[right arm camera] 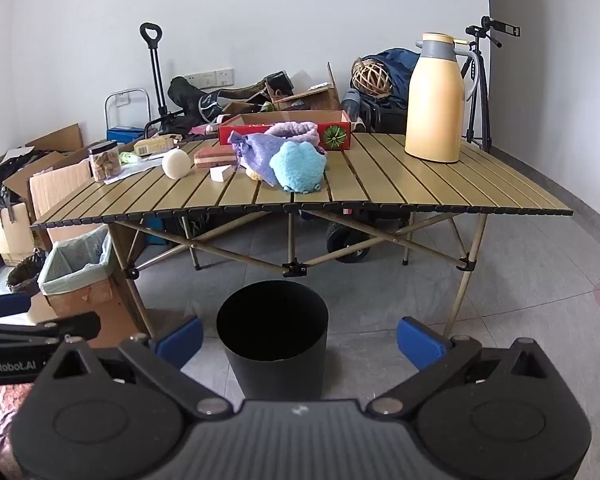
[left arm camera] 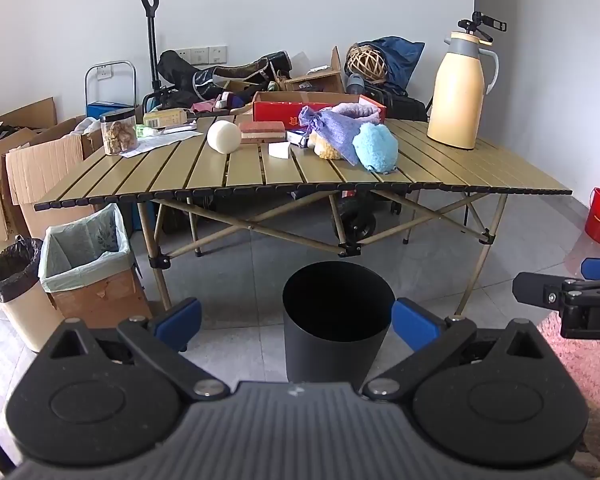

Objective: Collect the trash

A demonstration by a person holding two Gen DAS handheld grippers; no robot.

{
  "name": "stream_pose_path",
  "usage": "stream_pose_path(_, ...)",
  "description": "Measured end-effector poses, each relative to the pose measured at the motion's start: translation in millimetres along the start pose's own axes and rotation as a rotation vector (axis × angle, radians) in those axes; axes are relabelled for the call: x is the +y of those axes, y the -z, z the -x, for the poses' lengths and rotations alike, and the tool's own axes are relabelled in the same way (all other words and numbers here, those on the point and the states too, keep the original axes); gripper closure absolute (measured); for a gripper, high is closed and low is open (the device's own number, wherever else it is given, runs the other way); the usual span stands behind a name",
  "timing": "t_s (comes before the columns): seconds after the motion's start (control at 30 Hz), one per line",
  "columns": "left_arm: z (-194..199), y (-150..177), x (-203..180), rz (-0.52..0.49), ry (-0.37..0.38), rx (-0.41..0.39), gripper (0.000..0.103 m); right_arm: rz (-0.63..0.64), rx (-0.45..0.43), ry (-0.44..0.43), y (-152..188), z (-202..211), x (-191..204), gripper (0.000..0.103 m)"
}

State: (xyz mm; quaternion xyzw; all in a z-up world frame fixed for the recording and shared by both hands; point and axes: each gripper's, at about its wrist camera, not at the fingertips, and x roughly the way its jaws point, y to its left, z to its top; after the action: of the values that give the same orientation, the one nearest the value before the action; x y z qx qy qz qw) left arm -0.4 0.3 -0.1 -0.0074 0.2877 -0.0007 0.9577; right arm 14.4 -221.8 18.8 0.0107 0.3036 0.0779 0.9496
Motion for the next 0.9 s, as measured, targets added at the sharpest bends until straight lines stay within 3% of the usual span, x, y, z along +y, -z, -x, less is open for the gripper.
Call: stream_pose_path(0.9,-1.0,2.2,8.0,0.008,-0.004,0.016,0.000,0.005,-0.006,0.003,1.1,0.2,2.6,0.000)
